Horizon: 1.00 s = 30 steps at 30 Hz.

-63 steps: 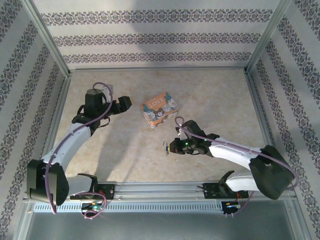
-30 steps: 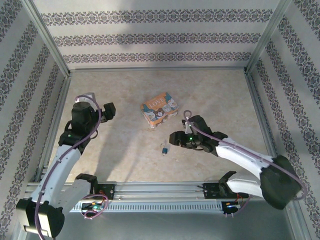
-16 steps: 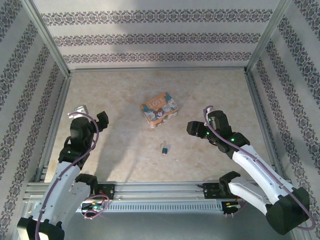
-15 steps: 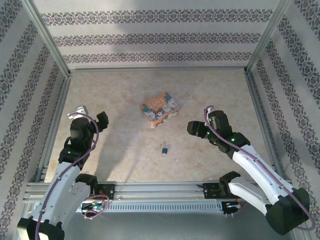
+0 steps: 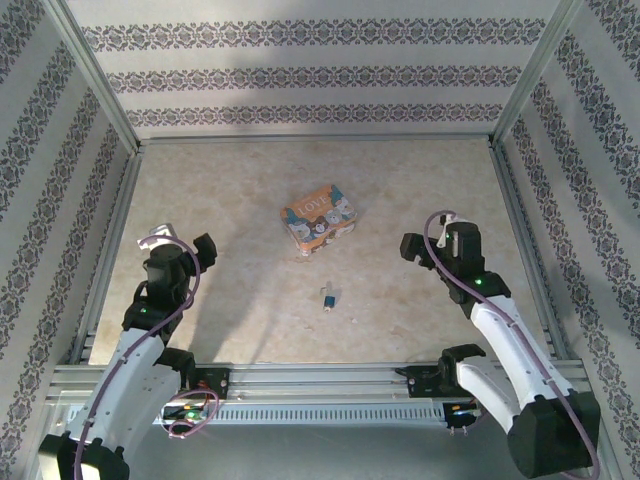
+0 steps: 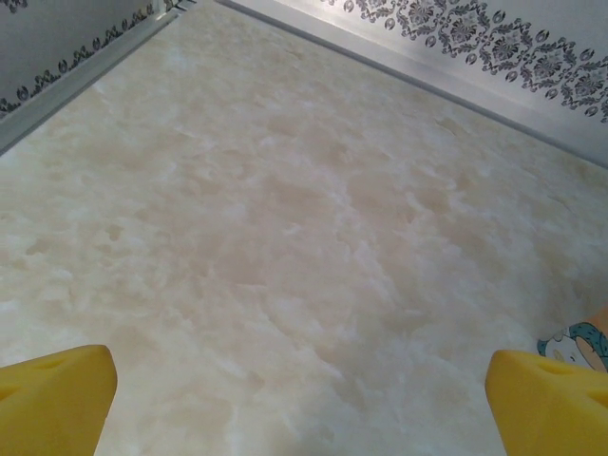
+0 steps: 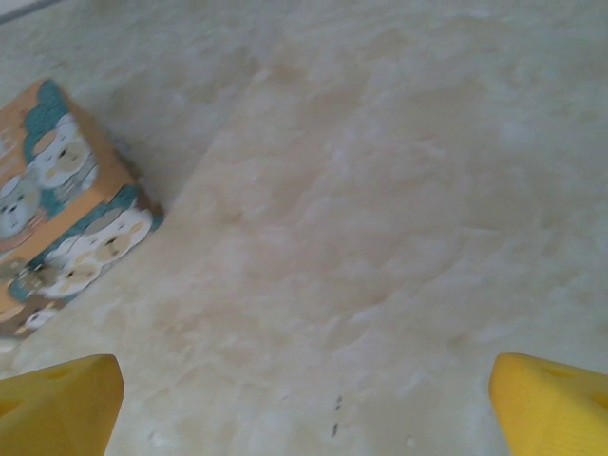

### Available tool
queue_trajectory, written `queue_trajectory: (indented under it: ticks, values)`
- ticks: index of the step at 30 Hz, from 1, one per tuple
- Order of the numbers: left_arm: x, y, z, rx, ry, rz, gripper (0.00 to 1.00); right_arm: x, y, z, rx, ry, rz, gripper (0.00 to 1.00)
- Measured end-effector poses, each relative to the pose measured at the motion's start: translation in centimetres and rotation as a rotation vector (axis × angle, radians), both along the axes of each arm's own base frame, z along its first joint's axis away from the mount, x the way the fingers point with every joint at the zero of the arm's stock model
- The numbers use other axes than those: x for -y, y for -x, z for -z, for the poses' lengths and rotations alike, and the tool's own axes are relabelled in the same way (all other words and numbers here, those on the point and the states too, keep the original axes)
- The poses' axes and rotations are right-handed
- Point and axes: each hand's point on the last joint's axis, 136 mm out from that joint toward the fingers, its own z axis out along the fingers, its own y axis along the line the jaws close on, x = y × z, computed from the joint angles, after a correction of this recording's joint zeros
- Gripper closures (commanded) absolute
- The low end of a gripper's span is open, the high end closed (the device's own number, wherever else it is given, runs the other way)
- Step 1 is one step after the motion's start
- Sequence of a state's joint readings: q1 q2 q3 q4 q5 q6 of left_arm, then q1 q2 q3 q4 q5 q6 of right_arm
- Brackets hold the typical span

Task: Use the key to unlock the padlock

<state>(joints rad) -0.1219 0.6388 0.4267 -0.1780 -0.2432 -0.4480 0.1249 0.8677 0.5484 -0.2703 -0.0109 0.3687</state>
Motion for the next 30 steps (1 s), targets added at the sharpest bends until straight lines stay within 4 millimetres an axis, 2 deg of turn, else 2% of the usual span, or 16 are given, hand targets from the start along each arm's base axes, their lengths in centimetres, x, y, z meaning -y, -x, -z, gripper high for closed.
queue_trajectory:
  ticks: [4,11,18,25,30]
  values:
    - [-0.2,-0.1,-0.4,0.01,-0.033,0.005,0.01,1.5,-0.7,0.5,0.053,0.037,0.025,0.02]
    - [-0.9,-0.5,-1.5,0.053,-0.119,-0.008,0.01,3.0,-2.6,0.6,0.172,0.122,0.028,0.02]
    - [-1.5,-0.3,0.7,0.046,-0.156,-0.022,0.01,3.6,-3.9,2.5,0.245,0.184,0.025,0.02]
    - [-2.1,-0.6,0.7,0.067,-0.196,-0.048,0.01,3.6,-5.4,2.9,0.335,0.232,0.004,0.02]
    - [-2.3,-0.8,2.1,0.054,-0.215,-0.056,0.01,3.5,-6.3,3.5,0.376,0.255,-0.021,0.02]
